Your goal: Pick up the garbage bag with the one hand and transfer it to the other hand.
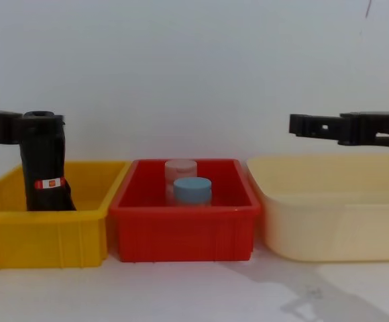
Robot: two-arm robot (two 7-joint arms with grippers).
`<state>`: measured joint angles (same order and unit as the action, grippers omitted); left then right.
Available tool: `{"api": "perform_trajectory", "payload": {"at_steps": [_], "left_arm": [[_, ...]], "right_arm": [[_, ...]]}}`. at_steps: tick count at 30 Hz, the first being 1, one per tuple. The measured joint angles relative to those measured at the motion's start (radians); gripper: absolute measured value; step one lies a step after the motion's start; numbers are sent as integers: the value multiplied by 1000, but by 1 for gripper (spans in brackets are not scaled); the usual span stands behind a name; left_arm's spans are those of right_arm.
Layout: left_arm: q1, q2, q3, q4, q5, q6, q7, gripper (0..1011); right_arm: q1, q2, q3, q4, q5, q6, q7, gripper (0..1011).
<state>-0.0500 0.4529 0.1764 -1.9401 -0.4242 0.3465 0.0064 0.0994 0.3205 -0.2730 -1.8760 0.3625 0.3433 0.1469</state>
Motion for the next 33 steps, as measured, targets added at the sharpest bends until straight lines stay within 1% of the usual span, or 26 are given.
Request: {"api": "perform_trajectory", "payload": {"at_steps": [2,6,7,8,11,14,16,17,19,20,23,26,33], "left_arm": [[13,4,-14,-13,-8,10,2,1000],[53,12,-64,-45,-33,33,3,1000],[53,12,-64,-45,-33,33,3,1000],[60,14,-74,-48,-40,36,1,1000],[67,18,-90,-50,-51,39,-9,1000],[66,22,-98,-43,-55,40,-18,1000],[57,27,-104,-25,-59,40,-33,1000],[57,27,-104,-25,-59,40,-33,1000],[40,32,-104,0,-59,40,-51,1000],[40,32,-104,0,-59,40,-51,1000],[17,35,-99,28,-59,36,-68,1000],[-14,37,-86,64,-54,30,-88,1000],[-68,35,-59,128,-37,10,-126,1000]], "right_arm": [[10,-4,-6,0,-1,14,2,1004],[26,-12,-17,4,-4,37,2,1004],[30,-15,-20,7,-5,40,3,1004],[36,-18,-24,11,-8,48,3,1004],[50,-27,-32,22,-13,60,3,1004],[65,-35,-39,34,-18,73,3,1004],[75,-40,-43,42,-22,80,3,1004],[78,-42,-45,44,-23,83,3,1004],[88,-47,-48,52,-26,88,5,1004],[91,-48,-50,56,-27,91,5,1004],[101,-53,-55,65,-30,97,10,1004],[109,-55,-59,72,-33,101,14,1004],[126,-59,-66,87,-40,108,29,1004]]}}
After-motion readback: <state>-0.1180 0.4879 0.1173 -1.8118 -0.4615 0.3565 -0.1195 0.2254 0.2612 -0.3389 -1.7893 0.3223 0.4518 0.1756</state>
